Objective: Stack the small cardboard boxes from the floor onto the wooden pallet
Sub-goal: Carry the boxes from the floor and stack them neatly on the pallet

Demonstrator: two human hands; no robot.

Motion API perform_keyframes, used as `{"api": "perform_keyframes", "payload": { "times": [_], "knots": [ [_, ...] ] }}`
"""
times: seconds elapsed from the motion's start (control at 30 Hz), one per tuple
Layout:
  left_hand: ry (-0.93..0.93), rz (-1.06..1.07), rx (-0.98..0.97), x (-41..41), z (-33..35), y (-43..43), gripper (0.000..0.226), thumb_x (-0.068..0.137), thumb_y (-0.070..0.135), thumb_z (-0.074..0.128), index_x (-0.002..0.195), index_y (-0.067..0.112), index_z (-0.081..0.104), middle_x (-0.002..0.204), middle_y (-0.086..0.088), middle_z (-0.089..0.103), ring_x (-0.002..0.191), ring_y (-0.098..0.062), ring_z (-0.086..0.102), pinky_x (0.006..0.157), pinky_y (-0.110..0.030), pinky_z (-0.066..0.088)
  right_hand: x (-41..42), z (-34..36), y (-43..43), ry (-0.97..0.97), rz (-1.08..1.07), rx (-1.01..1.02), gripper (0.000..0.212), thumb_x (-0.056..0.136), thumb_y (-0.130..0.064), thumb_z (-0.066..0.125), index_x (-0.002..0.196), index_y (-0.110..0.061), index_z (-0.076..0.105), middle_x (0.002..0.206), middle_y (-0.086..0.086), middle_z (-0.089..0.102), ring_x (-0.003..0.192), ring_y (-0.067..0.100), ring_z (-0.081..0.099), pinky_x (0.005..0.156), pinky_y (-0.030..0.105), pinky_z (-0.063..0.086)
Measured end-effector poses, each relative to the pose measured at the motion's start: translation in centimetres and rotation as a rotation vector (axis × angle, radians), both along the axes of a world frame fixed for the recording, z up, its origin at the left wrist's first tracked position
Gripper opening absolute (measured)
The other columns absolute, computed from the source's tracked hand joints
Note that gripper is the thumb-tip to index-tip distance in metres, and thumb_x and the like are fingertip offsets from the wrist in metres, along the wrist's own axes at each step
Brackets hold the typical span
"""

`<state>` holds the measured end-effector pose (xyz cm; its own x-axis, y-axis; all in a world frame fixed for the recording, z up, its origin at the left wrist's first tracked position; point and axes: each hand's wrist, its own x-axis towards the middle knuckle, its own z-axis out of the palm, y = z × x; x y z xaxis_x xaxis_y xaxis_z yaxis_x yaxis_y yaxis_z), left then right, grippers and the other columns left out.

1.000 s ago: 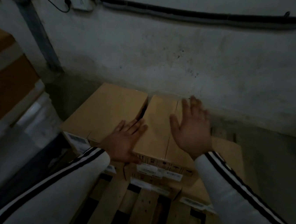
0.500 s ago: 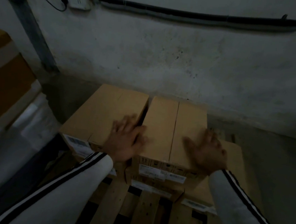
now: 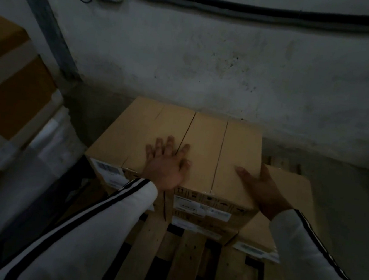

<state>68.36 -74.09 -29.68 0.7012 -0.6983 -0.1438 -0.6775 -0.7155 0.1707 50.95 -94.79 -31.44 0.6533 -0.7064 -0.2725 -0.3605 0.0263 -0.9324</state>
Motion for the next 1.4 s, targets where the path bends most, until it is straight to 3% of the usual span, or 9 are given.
{"api": "perform_keyframes", "payload": {
  "times": [0.1,0.23,0.33,0.43,0.53,0.77,1.0,1.17,1.4],
  "knots": [
    [-0.009,0.001,-0.013,-0.3,0.0,0.1,0.062,0.102,0.060,0.017,0.159,0.042,0.001,0.168,-0.012,-0.014,0.152,-0.042,-0.016,0.120,-0.063,-0.009,0.2,0.0,-1.1,0.110,-0.019,-0.171,0.096,0.068,-0.081,0.066,0.145,-0.029,0.042,0.139,0.008,0.057,0.121,0.034,0.058,0.101,0.054,0.049],
    [-0.023,-0.010,-0.033,-0.3,-0.3,0.1,0.063,0.101,0.061,0.017,0.159,0.040,0.002,0.169,-0.009,-0.013,0.153,-0.041,-0.015,0.120,-0.063,-0.009,2.6,5.9,-1.0,0.164,-0.100,-0.737,0.079,0.100,-0.059,0.042,0.160,-0.012,0.017,0.167,0.018,0.013,0.154,0.035,0.010,0.123,0.052,0.013],
    [-0.053,-0.044,-0.028,-0.3,-0.3,0.3,0.066,0.101,0.063,0.016,0.160,0.037,0.001,0.169,0.002,-0.012,0.154,-0.036,-0.015,0.120,-0.063,-0.008,6.1,10.7,0.2,0.055,-0.144,-1.042,0.073,0.101,-0.057,0.033,0.160,-0.017,0.019,0.168,0.015,0.010,0.155,0.033,0.008,0.121,0.055,0.006],
    [-0.062,-0.059,-0.029,-0.3,-0.4,0.4,0.067,0.100,0.064,0.015,0.160,0.036,0.003,0.169,0.008,-0.013,0.154,-0.033,-0.014,0.120,-0.062,-0.008,8.2,7.9,2.5,0.306,0.063,-1.151,0.073,0.102,-0.058,0.020,0.161,-0.017,0.013,0.169,0.014,0.006,0.155,0.034,0.006,0.122,0.058,0.007],
    [-0.069,-0.065,-0.033,-0.2,-0.6,0.2,0.068,0.099,0.065,0.016,0.160,0.037,0.004,0.169,0.007,-0.013,0.154,-0.033,-0.013,0.120,-0.062,-0.008,7.7,2.0,4.1,0.623,0.469,-1.077,0.080,0.097,-0.069,0.007,0.162,-0.023,0.001,0.170,0.007,-0.004,0.156,0.027,-0.005,0.124,0.054,0.002],
    [0.037,-0.024,-0.135,1.7,0.3,0.6,0.062,0.100,0.059,0.032,0.157,0.036,0.021,0.170,0.001,0.006,0.155,-0.029,0.002,0.123,-0.057,-0.001,8.0,1.8,3.5,0.644,0.504,-1.068,0.081,0.096,-0.072,0.008,0.162,-0.024,-0.001,0.170,0.005,-0.006,0.156,0.026,-0.006,0.124,0.052,-0.001],
    [-0.127,0.878,-0.182,9.9,1.3,8.6,0.081,0.098,0.058,0.041,0.157,0.007,0.022,0.164,-0.024,0.013,0.152,-0.042,0.011,0.121,-0.059,0.007,8.0,1.7,3.2,0.654,0.519,-1.058,0.083,0.094,-0.074,0.004,0.162,-0.025,-0.001,0.170,0.005,-0.007,0.156,0.026,-0.007,0.124,0.053,-0.001],
    [0.076,0.761,-0.233,11.1,-1.1,10.0,0.081,0.094,0.069,0.033,0.136,0.003,0.052,0.138,-0.024,0.055,0.121,-0.040,0.056,0.101,-0.045,0.047,8.1,1.3,3.0,0.631,0.523,-1.056,0.085,0.094,-0.074,0.003,0.162,-0.024,0.000,0.170,0.005,-0.007,0.156,0.027,-0.007,0.124,0.054,-0.002],
    [-0.093,0.715,-0.248,10.4,-0.9,10.0,0.073,0.099,0.064,0.035,0.121,0.001,0.063,0.123,-0.022,0.064,0.110,-0.039,0.063,0.088,-0.038,0.048,8.2,1.1,2.9,0.629,0.511,-1.076,0.087,0.093,-0.076,0.003,0.162,-0.023,0.001,0.170,0.005,-0.005,0.156,0.027,-0.005,0.124,0.054,-0.001]
  ]
}}
